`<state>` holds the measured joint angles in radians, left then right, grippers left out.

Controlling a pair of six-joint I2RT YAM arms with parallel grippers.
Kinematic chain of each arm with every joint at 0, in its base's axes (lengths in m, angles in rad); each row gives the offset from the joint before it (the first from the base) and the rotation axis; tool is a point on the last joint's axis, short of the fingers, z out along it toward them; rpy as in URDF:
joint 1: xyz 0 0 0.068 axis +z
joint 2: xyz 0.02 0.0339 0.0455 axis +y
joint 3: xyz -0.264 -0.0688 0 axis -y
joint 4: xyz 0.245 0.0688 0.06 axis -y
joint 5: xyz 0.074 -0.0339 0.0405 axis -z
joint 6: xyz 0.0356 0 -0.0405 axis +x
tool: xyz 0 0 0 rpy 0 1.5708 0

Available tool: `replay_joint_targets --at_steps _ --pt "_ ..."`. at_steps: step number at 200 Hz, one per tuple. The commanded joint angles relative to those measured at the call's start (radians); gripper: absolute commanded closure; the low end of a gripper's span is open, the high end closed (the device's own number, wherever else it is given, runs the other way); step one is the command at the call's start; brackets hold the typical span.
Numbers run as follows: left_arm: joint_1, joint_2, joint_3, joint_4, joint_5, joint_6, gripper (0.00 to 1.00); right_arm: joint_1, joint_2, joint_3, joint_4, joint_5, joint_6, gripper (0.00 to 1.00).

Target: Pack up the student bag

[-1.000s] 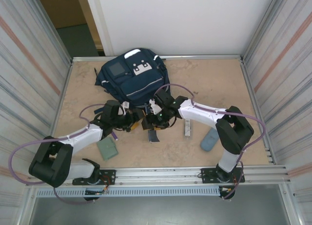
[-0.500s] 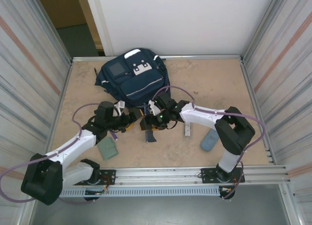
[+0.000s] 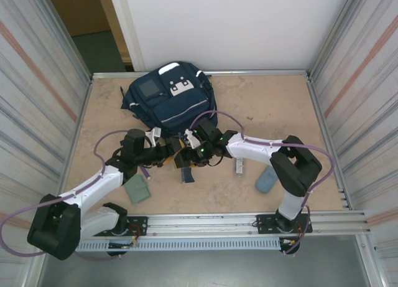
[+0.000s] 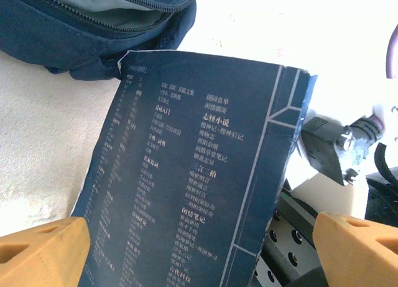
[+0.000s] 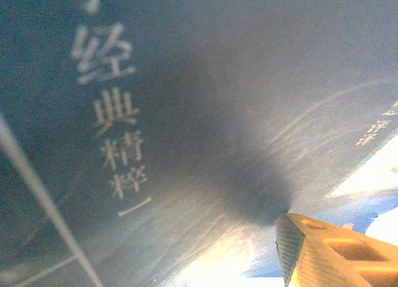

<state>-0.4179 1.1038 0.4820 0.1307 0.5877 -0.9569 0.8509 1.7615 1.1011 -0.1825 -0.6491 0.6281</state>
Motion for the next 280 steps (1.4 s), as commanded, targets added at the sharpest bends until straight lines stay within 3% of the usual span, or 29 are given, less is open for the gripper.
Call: replay_joint_targets --at_steps 1,83,120,139,162,197,233,257,280 --pt "0.0 0.03 0.004 0.012 0.026 0.019 0.13 0.013 0.018 -0.011 0.016 -0.012 -0.009 0.33" --pt "-0.001 0.05 0.076 -0.186 -0.085 0.085 0.49 0.045 0.002 -0.005 -0.024 0.051 -0.059 0.34" --pt "0.004 0.036 0.07 -0.207 -0.078 0.071 0.87 0.062 -0.04 -0.007 -0.037 0.1 -0.105 0.33" --pt "0.014 0.025 0.08 -0.238 -0.069 0.072 0.99 0.086 -0.074 -0.02 -0.056 0.156 -0.181 0.33" --pt "0.031 -0.012 0.106 -0.29 -0.062 0.077 1.0 0.107 -0.171 -0.074 -0.035 0.232 -0.238 0.34" --pt "0.05 -0.074 0.19 -0.341 -0.048 0.076 0.99 0.112 -0.372 -0.15 -0.028 0.449 -0.307 0.35" --pt "0.057 -0.094 0.326 -0.355 -0.124 0.09 0.99 0.108 -0.544 -0.193 0.013 0.576 -0.385 0.35" --pt "0.06 -0.084 0.393 -0.265 -0.173 0.159 0.99 0.064 -0.578 -0.16 -0.039 0.73 -0.238 0.34" --pt "0.06 -0.082 0.395 -0.123 -0.266 0.095 0.98 -0.064 -0.529 -0.072 -0.144 0.644 -0.067 0.33"
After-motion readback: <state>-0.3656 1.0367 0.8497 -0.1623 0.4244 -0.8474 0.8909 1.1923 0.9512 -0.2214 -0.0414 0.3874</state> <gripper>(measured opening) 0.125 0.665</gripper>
